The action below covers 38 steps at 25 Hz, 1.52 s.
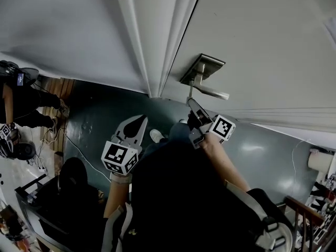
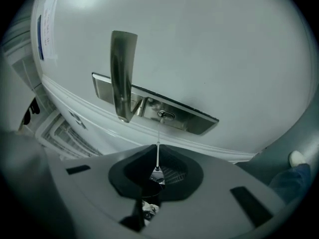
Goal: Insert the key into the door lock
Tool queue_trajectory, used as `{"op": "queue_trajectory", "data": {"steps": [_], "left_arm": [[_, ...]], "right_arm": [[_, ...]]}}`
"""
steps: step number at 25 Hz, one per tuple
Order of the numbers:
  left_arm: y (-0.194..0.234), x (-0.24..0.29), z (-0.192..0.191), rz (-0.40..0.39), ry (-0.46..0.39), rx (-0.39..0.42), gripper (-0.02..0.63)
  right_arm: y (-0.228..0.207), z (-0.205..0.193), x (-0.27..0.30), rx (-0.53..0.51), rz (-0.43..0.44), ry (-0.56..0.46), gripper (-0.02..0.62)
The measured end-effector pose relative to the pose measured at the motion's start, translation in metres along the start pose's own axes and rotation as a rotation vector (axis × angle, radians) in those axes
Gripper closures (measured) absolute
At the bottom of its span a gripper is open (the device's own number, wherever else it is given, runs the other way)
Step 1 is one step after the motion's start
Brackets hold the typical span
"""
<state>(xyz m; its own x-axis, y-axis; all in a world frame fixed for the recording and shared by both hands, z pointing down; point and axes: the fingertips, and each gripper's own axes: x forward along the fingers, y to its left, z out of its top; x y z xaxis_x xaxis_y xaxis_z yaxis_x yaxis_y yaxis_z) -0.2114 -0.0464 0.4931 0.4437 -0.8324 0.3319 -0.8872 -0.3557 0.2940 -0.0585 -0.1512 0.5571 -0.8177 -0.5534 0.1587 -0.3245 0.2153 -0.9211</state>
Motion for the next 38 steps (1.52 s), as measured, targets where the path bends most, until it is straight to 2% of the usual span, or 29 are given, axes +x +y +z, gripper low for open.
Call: {"op": "queue_trajectory", "data": {"steps": [6, 11, 23, 38], "left_arm": [[0.008, 0.004, 0.0, -0.019, 0.014, -0.004, 0.598], [0.011, 0.01, 0.003, -0.035, 0.025, -0.003, 0.598], [0.012, 0.024, 0.005, -0.068, 0.045, 0.008, 0.598], [0.008, 0.028, 0.002, -0.055, 0.065, 0.009, 0.598]], "right_arm": [[-0.011, 0.004, 0.009, 0.139, 0.001, -0.061, 0.563], [-0.012, 0.01, 0.012, 0.216, 0.018, -0.102, 0.563], [-0.007, 0.009, 0.015, 0.298, 0.053, -0.114, 0.563], [-0.01, 0.02, 0.017, 0.365, 0.088, -0.143, 0.562]]}}
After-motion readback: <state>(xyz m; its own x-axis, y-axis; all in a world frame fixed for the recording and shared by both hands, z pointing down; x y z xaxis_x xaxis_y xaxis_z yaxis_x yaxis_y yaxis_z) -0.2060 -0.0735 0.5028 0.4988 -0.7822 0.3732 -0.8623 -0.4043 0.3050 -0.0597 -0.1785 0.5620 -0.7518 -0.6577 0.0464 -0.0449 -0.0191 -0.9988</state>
